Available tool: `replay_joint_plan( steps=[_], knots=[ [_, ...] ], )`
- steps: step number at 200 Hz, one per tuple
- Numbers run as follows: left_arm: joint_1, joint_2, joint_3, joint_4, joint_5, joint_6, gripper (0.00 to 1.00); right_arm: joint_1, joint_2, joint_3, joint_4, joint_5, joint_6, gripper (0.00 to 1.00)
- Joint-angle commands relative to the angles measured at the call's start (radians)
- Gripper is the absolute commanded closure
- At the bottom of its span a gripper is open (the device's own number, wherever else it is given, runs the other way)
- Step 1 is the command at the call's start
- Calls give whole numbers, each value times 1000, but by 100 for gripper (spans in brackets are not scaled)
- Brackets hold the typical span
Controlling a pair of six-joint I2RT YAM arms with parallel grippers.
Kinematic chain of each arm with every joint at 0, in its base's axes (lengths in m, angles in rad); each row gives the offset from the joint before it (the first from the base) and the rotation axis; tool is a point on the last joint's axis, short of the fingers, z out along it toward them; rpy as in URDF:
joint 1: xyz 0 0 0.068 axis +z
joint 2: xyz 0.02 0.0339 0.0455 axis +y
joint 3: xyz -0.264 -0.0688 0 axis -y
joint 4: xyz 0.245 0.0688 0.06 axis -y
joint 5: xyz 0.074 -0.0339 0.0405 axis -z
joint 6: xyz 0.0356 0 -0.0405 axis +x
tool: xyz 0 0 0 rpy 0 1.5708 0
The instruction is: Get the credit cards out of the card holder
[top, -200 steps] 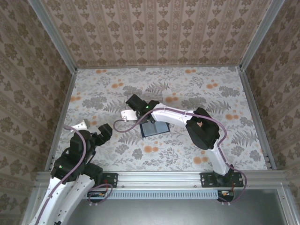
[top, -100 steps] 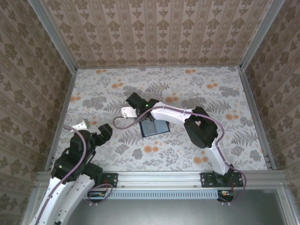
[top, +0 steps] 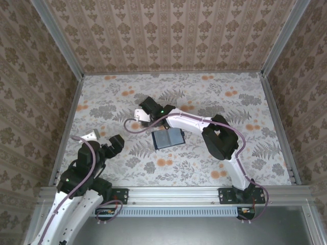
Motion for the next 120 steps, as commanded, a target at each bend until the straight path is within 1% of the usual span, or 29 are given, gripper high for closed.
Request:
replay_joint_plan(
  steps=[1, 23, 35, 52, 60, 78, 89, 107, 115, 120],
  knots=[
    [8, 12, -14, 35, 41, 21, 0, -5, -66, -33, 12, -5, 82, 75],
    [10, 49, -18, 62, 89, 32, 0, -10, -149, -99, 54, -19, 179, 74],
    [10, 81, -24, 91, 130, 37, 1, -18, -200, -126, 53, -39, 281, 74],
    [10, 128, -38, 147, 188, 30, 2, -32, -264, -163, 17, -86, 433, 78],
    [10, 153, -48, 179, 217, 24, 4, -39, -295, -190, 3, -114, 505, 80],
    [10, 215, -74, 259, 287, 3, 8, -55, -382, -301, 23, -151, 664, 77],
    [9, 255, -91, 313, 327, -14, 15, -70, -441, -389, 53, -174, 762, 76],
    [5, 328, -121, 408, 378, -43, 24, -119, -514, -508, 83, -227, 944, 79],
    [-1, 363, -130, 446, 386, -54, 26, -150, -528, -546, 81, -276, 1017, 81],
    [-6, 384, -134, 471, 389, -61, 30, -170, -534, -568, 83, -318, 1051, 83]
  ],
)
